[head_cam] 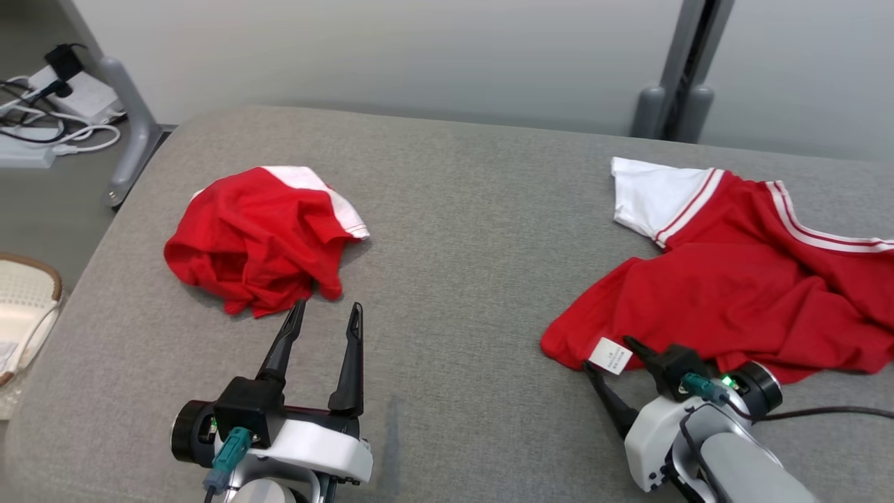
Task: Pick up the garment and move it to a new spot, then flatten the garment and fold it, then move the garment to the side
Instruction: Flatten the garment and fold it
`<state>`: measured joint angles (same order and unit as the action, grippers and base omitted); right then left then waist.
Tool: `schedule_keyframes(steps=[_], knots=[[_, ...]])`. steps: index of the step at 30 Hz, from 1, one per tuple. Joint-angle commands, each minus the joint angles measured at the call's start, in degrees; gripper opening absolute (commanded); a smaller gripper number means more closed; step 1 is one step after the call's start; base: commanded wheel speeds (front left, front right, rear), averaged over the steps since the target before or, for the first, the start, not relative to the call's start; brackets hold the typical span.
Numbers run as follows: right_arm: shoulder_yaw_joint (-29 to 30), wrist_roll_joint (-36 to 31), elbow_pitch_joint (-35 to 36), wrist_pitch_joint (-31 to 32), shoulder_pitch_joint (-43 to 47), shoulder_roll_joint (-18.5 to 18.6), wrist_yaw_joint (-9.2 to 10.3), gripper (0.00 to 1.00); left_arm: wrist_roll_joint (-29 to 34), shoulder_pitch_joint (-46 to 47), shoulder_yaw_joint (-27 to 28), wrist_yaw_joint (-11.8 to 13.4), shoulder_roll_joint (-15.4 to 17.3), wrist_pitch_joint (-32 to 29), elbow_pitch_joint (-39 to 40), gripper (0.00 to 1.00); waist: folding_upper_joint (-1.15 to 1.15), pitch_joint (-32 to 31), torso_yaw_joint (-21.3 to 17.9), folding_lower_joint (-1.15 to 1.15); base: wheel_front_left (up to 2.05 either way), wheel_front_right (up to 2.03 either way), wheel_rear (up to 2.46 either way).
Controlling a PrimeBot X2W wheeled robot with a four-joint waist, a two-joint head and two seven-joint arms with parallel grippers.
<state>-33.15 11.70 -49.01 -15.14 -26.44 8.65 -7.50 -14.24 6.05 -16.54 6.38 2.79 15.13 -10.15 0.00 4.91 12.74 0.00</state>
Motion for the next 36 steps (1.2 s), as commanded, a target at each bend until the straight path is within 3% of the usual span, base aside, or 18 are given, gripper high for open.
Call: schedule_keyframes(steps=[1, 7, 8, 9, 10, 19, 26, 36], knots=[[0.3, 0.45, -0.81, -0.04, -0.84, 0.22, 0.02, 1.0, -0.33, 0.03, 0.0, 0.05, 0.19, 0.02, -0.01, 1.0, 0.0, 0.45, 0.77, 0.0, 0.0, 0.0, 0.0], [1.52, 0.26, -6.75, -0.03, -3.07, -0.13, 0.02, 1.0, -0.55, 0.86, -0.76, 0.21, 0.21, 0.02, 0.22, 1.0, 0.0, 1.49, 2.27, 0.0, 0.0, 0.0, 0.0], [1.82, 0.42, -8.03, -0.03, -3.47, -0.21, 0.02, 0.49, -0.59, 1.03, -0.86, 0.22, 0.22, 0.02, 0.24, 1.0, 0.0, 1.64, 2.48, 0.0, 0.0, 0.0, 0.0], [1.96, 0.51, -9.05, -0.02, -4.01, -0.23, 0.02, 0.1, -0.6, 1.21, -0.97, 0.24, 0.2, 0.02, 0.25, 1.0, 0.0, 1.8, 2.67, 0.0, 0.0, 0.0, 0.0], [2.13, 0.72, -9.81, -0.02, -4.34, -0.34, 0.02, 0.0, -0.63, 1.39, -1.05, 0.31, 0.2, 0.02, 0.29, 1.0, 0.0, 1.95, 2.83, 0.0, 0.0, 0.0, 0.0], [3.59, 3.0, -8.31, -0.03, -5.87, -1.3, 0.02, 0.0, -1.05, 1.75, -1.03, 0.72, 0.2, 0.02, 0.29, 1.0, 0.0, 2.0, 3.37, 0.0, 0.0, 0.0, 0.0], [-1.09, 5.69, -2.35, -0.03, -8.63, -3.7, 0.01, 0.0, -1.31, 1.87, -1.13, 0.85, 0.2, 0.02, 1.04, 1.0, 0.0, 1.05, 3.52, 0.0, 0.0, 0.0, 0.0], [-7.72, 18.33, 11.1, -0.03, -21.49, -5.6, 0.01, 0.0, -0.88, -0.74, 1.18, 1.56, 0.21, 0.02, 2.51, 1.0, 0.0, -2.0, 4.19, 0.0, 0.0, 0.0, 0.0]])
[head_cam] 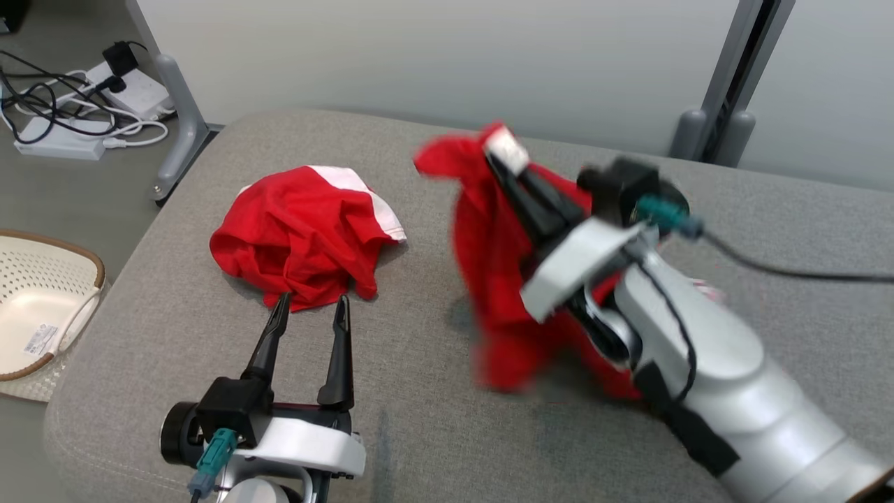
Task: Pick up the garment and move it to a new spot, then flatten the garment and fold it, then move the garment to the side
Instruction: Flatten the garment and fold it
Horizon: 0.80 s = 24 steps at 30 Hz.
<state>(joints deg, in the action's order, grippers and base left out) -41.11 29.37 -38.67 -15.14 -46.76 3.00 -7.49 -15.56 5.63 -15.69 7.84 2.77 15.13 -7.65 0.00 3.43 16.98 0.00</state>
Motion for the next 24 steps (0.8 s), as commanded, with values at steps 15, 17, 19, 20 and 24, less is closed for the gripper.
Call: schedule_keyframes(steps=[15, 17, 19, 20, 24], knots=[[16.25, 10.0, 0.48, -0.04, 2.32, 11.83, 0.0, 0.0, 0.77, -0.73, 2.03, -0.25, 0.21, 0.01, 0.69, 1.0, 0.0, -0.28, -4.55, 0.0, 0.0, 0.0, 0.0], [17.49, 8.83, -1.73, -0.04, 4.73, 16.06, 0.0, 0.0, 0.93, -0.09, 1.97, -0.54, 0.23, 0.01, 0.4, 1.0, 0.0, 0.93, -5.33, 0.0, 0.0, 0.0, 0.0], [19.7, 8.72, -4.75, -0.03, 7.49, 18.49, 0.0, 0.0, 1.12, 0.59, 2.19, -0.71, 0.21, 0.01, 0.03, 1.0, 0.0, 2.39, -6.29, 0.0, 0.0, 0.0, 0.0], [20.62, 8.73, -6.35, -0.02, 8.41, 19.19, -0.01, 0.0, 1.31, 0.91, 2.36, -0.66, 0.21, 0.01, -0.08, 1.0, 0.0, 3.22, -6.92, 0.0, 0.0, 0.0, 0.0], [23.97, 8.62, -13.04, -0.03, 10.1, 21.34, 0.0, 0.0, 2.4, 2.68, 2.35, -1.51, 0.22, 0.02, -0.52, 1.0, 0.0, 6.05, -8.82, 0.0, 0.0, 0.0, 0.0]])
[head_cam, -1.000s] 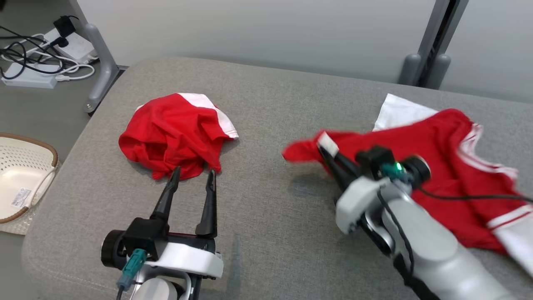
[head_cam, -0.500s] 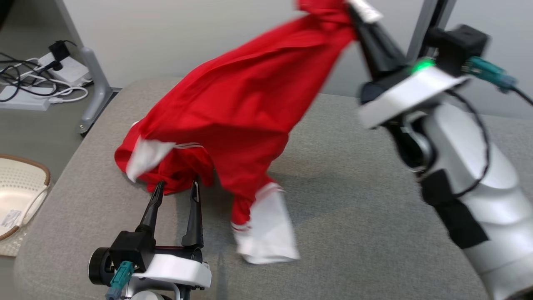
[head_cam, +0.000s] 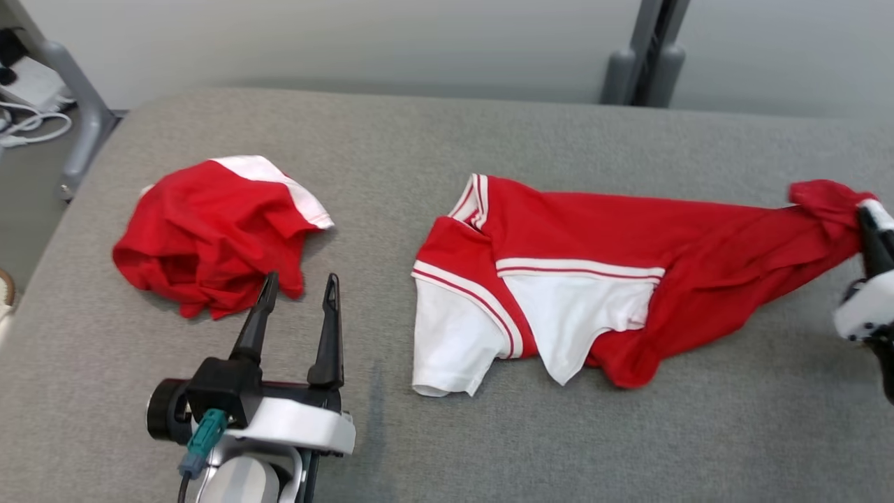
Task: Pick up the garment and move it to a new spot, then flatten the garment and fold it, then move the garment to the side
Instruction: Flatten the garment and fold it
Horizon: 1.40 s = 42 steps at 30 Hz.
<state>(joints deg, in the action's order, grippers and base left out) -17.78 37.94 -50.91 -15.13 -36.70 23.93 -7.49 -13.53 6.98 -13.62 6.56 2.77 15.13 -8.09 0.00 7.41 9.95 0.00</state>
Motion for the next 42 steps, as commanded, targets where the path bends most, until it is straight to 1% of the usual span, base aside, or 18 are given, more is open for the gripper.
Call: schedule_keyframes(steps=[1, 2, 3, 7, 11, 15, 19, 21, 22, 23, 24, 25, 26, 28, 31, 36, 39, 42], knots=[[2.04, 0.14, -2.44, -0.05, -0.22, 0.8, 0.0, 0.0, 0.65, 1.8, 0.41, -0.39, 0.22, 0.02, -0.12, 1.0, 0.0, 2.74, -2.25, 0.0, 0.0, 0.0, 0.0], [3.49, -0.28, -3.82, -0.04, -0.74, 1.09, 0.0, 0.87, 0.72, 2.33, 0.5, -0.45, 0.21, 0.01, -0.14, 1.0, 0.0, 3.43, -2.71, 0.0, 0.0, 0.0, 0.0], [4.5, -0.86, -5.44, -0.03, -0.85, 0.97, 0.0, 1.0, 0.88, 2.85, 0.48, -0.62, 0.21, 0.02, -0.13, 1.0, 0.0, 4.0, -3.11, 0.0, 0.0, 0.0, 0.0], [7.92, -4.94, -10.58, -0.05, -1.96, 0.93, 0.0, 1.0, 0.87, 4.46, 0.08, -0.87, 0.23, 0.01, -0.33, 1.0, 0.0, 5.09, -4.33, 0.0, 0.0, 0.0, 0.0], [11.16, -7.87, -11.45, -0.04, -1.9, -0.81, 0.0, 1.0, 0.61, 5.18, -0.3, -0.64, 0.23, 0.01, -0.4, 1.0, 0.0, 4.56, -5.53, 0.0, 0.0, 0.0, 0.0], [13.28, -11.92, -4.93, -0.05, -0.34, -3.02, 0.0, 1.0, 0.39, 4.41, -0.12, -0.44, 0.23, 0.01, -0.52, 1.0, 0.0, 2.35, -6.85, 0.0, 0.0, 0.0, 0.0], [13.11, -15.52, 5.04, -0.05, 2.67, -4.57, 0.0, 1.0, -0.13, 3.18, 0.19, -0.08, 0.22, 0.01, -0.34, 1.0, 0.0, 0.05, -7.59, 0.0, 0.0, 0.0, 0.0], [13.81, -14.02, 10.56, -0.04, 5.24, -6.94, 0.0, 1.0, -0.54, 2.47, 0.39, 0.0, 0.23, 0.01, -0.33, 1.0, 0.0, -1.45, -7.83, 0.0, 0.0, 0.0, 0.0], [13.81, -14.02, 10.56, -0.04, 5.24, -6.94, 0.0, 1.0, -0.54, 2.47, 0.39, 0.0, 0.23, 0.01, -0.33, 1.0, 0.0, -1.45, -7.83, 0.0, 0.0, 0.0, 0.0], [13.62, -14.13, 13.03, -0.04, 6.66, -7.29, 0.0, 1.0, -0.89, 2.11, 0.61, 0.19, 0.28, 0.01, -0.22, 1.0, 0.0, -2.21, -7.9, 0.0, 0.0, 0.0, 0.0], [13.01, -14.73, 15.6, -0.04, 7.9, -7.24, 0.0, 1.0, -1.1, 1.68, 0.78, 0.32, 0.28, 0.01, -0.13, 1.0, 0.0, -2.78, -7.99, 0.0, 0.0, 0.0, 0.0], [10.09, -18.49, 27.71, -0.03, 16.0, -8.41, 0.0, 1.0, -1.81, -0.72, 1.27, 0.31, 0.22, 0.01, 0.11, 1.0, 0.0, -5.17, -7.92, 0.0, 0.0, 0.0, 0.0], [9.88, -19.31, 31.67, -0.04, 19.07, -9.76, 0.0, 1.0, -1.9, -1.58, 1.23, 0.3, 0.23, 0.01, -0.01, 1.0, 0.0, -5.78, -7.84, 0.0, 0.0, 0.0, 0.0], [9.97, -21.51, 34.48, -0.04, 22.14, -10.15, 0.0, 1.0, -2.41, -2.39, 0.72, 0.14, 0.22, 0.01, -0.49, 1.0, 0.0, -6.17, -7.63, 0.0, 0.0, 0.0, 0.0], [9.75, -23.07, 35.48, -0.04, 24.28, -11.48, 0.0, 1.0, -2.31, -2.73, 0.37, -0.03, 0.24, 0.01, -0.71, 1.0, 0.0, -6.39, -7.31, 0.0, 0.0, 0.0, 0.0], [5.61, -24.9, 35.68, -0.04, 25.76, -11.15, 0.0, 1.0, -2.04, -2.87, 0.22, -0.32, 0.23, 0.01, -1.11, 1.0, 0.0, -6.71, -6.18, 0.0, 0.0, 0.0, 0.0], [0.4, -26.17, 34.36, -0.04, 25.77, -9.65, 0.0, 1.0, -2.25, -2.94, 0.01, -0.29, 0.23, 0.0, -1.35, 1.0, 0.0, -6.85, -5.03, 0.0, 0.0, 0.0, 0.0], [-7.23, -28.47, 31.43, -0.05, 24.16, -7.23, 0.0, 1.0, -2.52, -3.05, -0.54, -0.38, 0.22, 0.0, -1.46, 1.0, 0.0, -6.58, -3.53, 0.0, 0.0, 0.0, 0.0]])
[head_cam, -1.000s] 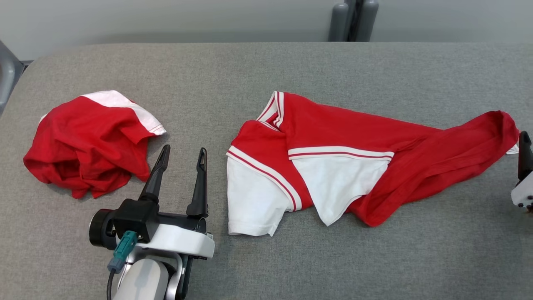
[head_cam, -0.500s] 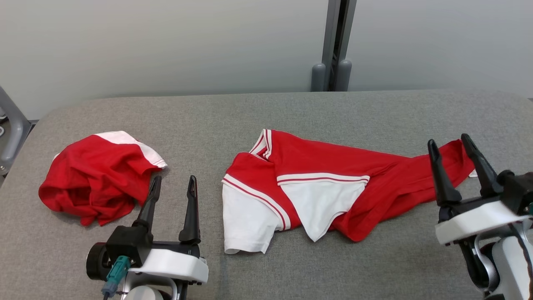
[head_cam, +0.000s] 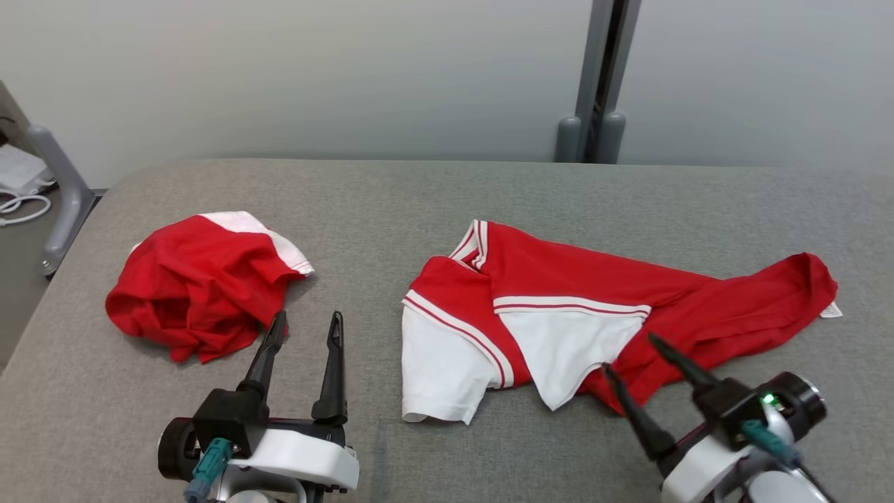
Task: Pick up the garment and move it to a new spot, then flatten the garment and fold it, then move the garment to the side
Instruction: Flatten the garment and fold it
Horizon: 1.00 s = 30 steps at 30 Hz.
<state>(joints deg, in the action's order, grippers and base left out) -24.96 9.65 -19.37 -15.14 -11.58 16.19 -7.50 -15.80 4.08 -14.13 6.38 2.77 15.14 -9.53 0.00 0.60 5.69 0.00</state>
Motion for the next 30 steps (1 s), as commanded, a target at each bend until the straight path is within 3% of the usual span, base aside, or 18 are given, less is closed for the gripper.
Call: schedule_keyframes(steps=[1, 11, 22, 24, 25, 30], knots=[[-2.58, -0.9, -1.17, -0.04, -1.73, 1.19, 0.02, 1.0, -0.26, -0.07, -0.24, -0.21, 0.22, -0.01, -0.08, 1.0, 0.0, 0.45, 1.3, 0.0, 0.0, 0.0, 0.0], [-20.12, -0.95, -16.58, -0.03, -10.52, 3.22, 0.02, 1.0, -0.6, 0.6, -1.96, 0.59, 0.24, 0.0, -0.43, 1.0, 0.0, 2.25, 6.67, 0.0, 0.0, 0.0, 0.0], [-24.88, 2.46, -28.27, -0.02, -15.56, 2.19, 0.02, 1.0, -1.17, 1.61, -2.03, 0.84, 0.23, 0.0, -0.34, 1.0, 0.0, 4.13, 9.77, 0.0, 0.0, 0.0, 0.0], [-25.66, 3.13, -30.05, 0.05, -16.08, 1.9, 0.02, 0.16, -1.2, 1.64, -1.98, 0.91, 0.23, 0.0, -0.35, 1.0, 0.0, 4.28, 9.94, 0.0, 0.0, 0.0, 0.0], [-26.0, 3.48, -30.53, 0.06, -16.36, 1.86, 0.02, 0.0, -1.19, 1.61, -1.91, 0.98, 0.23, 0.0, -0.32, 1.0, 0.0, 4.37, 9.96, 0.0, 0.0, 0.0, 0.0], [-24.19, 4.67, -29.05, -0.03, -17.92, 1.97, 0.02, 0.0, -1.1, 1.68, -1.63, 1.22, 0.23, 0.0, -0.3, 1.0, 0.0, 4.44, 9.58, 0.0, 0.0, 0.0, 0.0]])
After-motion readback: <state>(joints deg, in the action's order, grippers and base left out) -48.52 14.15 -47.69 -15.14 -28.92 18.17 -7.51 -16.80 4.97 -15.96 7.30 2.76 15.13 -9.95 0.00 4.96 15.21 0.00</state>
